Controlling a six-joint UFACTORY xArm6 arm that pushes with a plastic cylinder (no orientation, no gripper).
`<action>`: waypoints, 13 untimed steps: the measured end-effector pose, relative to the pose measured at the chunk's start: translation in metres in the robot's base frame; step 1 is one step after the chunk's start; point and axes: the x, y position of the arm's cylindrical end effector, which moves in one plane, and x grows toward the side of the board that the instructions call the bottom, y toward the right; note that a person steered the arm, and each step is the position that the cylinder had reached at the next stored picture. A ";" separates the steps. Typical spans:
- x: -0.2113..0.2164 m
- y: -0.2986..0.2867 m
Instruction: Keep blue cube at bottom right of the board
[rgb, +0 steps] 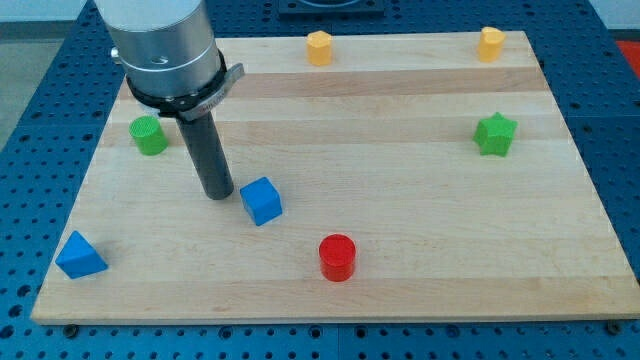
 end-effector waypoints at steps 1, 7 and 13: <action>0.001 0.000; 0.018 0.096; -0.018 0.160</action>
